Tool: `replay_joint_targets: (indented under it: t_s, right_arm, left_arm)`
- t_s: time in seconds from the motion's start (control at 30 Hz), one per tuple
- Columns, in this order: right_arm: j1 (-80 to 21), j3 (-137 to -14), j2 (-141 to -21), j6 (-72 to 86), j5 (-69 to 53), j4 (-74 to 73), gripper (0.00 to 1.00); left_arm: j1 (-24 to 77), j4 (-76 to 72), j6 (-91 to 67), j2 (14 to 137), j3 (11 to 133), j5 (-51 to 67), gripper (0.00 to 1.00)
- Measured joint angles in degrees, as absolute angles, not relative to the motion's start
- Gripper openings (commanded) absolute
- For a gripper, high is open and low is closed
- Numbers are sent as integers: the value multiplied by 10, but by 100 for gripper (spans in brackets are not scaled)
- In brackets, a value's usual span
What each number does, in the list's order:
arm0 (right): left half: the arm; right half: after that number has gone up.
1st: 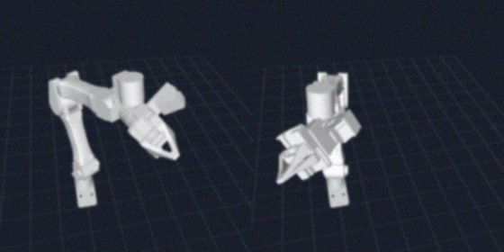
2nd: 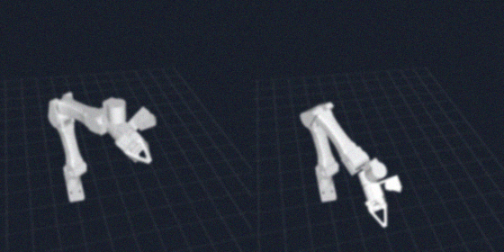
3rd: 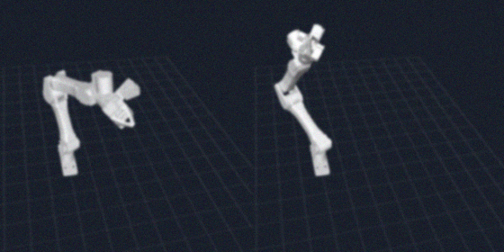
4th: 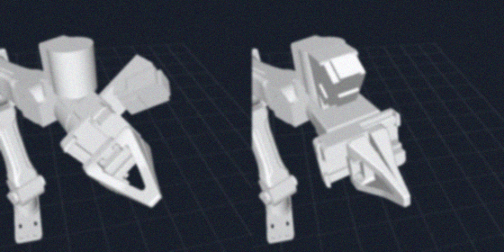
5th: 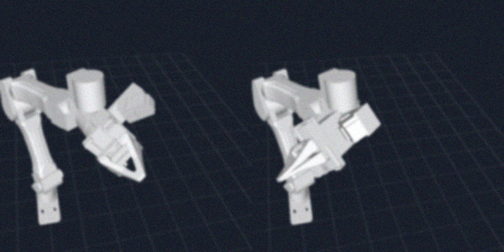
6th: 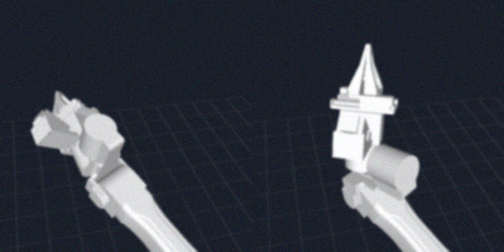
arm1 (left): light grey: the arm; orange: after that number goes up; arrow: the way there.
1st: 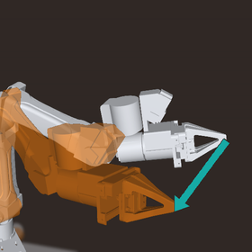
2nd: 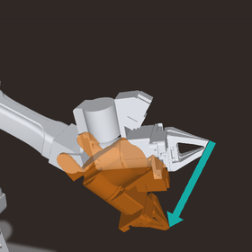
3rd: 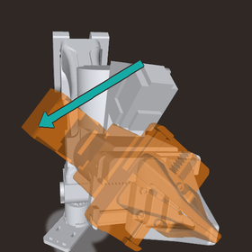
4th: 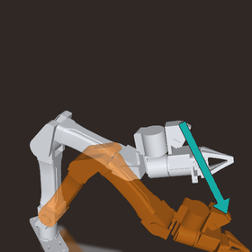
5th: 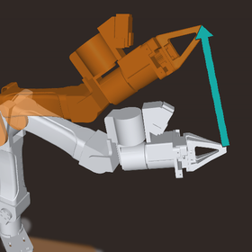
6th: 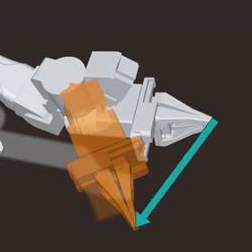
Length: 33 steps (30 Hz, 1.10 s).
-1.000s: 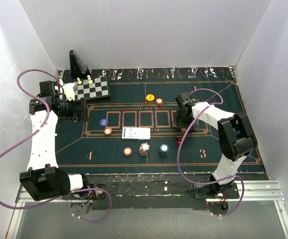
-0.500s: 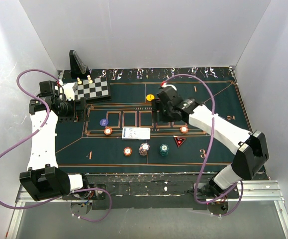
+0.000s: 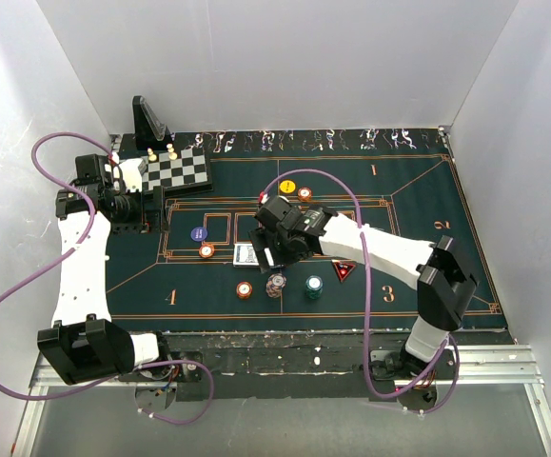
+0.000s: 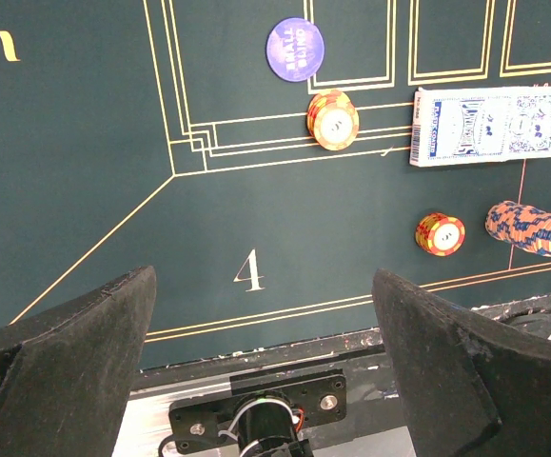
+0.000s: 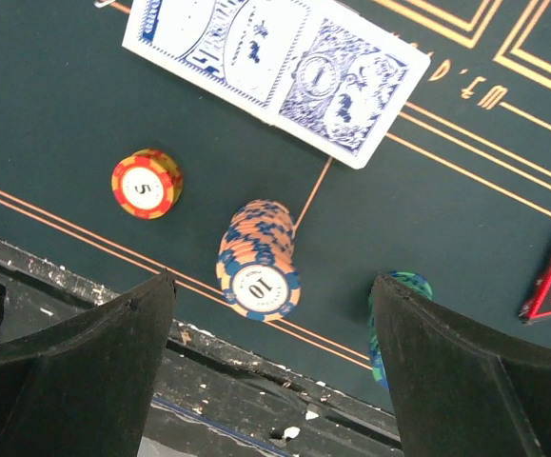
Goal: Distribute texas hold em gaming equipment
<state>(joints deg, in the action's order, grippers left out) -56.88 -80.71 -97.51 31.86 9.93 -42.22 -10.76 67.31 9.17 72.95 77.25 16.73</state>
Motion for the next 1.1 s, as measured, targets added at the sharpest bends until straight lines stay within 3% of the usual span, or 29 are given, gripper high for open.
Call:
replay_joint_targets:
  t_s: [0.3, 0.63, 1.1]
  right_arm:
    - [-606, -807, -1006, 326, 101, -422, 89]
    - [-616, -786, -1025, 331, 103, -417, 82]
    - [-617, -769, -1038, 339, 97, -398, 61]
  left_arm:
    - [-108, 673, 92, 728, 772, 167, 98]
    - [-108, 673, 92, 725, 772, 166, 98]
    - [-108, 668, 92, 723, 758, 165, 98]
